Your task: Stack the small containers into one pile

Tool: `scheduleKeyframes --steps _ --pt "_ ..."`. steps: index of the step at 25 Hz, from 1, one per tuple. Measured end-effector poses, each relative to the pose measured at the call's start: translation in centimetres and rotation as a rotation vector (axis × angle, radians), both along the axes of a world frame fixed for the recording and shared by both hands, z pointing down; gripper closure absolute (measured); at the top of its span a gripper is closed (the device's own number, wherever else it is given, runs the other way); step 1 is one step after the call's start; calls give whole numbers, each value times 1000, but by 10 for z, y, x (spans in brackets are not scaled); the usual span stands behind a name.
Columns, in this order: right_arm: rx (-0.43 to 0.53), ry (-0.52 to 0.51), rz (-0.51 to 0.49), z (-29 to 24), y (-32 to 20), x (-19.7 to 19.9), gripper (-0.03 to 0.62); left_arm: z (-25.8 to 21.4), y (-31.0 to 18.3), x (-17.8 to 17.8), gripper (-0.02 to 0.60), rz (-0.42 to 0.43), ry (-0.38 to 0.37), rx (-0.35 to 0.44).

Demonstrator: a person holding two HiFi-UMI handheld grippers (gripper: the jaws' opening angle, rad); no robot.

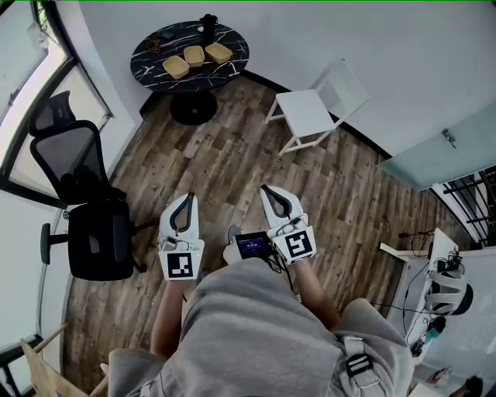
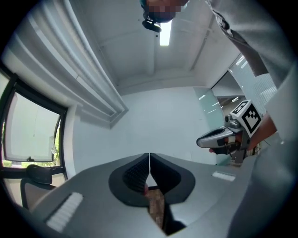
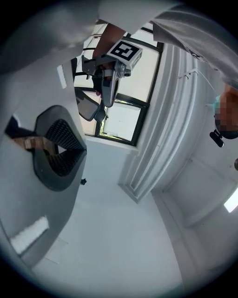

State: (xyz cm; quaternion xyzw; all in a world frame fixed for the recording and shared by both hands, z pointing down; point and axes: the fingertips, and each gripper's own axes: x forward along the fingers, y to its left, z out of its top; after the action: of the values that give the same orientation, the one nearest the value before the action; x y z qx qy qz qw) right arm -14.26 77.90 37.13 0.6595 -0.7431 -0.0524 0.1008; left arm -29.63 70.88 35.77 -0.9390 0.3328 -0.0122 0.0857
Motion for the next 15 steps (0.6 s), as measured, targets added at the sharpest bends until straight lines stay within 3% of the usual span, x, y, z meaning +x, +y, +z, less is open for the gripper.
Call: scheduleKeyframes --steps 9,15 --pt "-25 -54 -57 21 -86 95 580 14 -67 99 577 -35 -94 -19" --pt "-61 -53 -120 35 -143 144 576 32 -116 130 577 -109 -112 -82"
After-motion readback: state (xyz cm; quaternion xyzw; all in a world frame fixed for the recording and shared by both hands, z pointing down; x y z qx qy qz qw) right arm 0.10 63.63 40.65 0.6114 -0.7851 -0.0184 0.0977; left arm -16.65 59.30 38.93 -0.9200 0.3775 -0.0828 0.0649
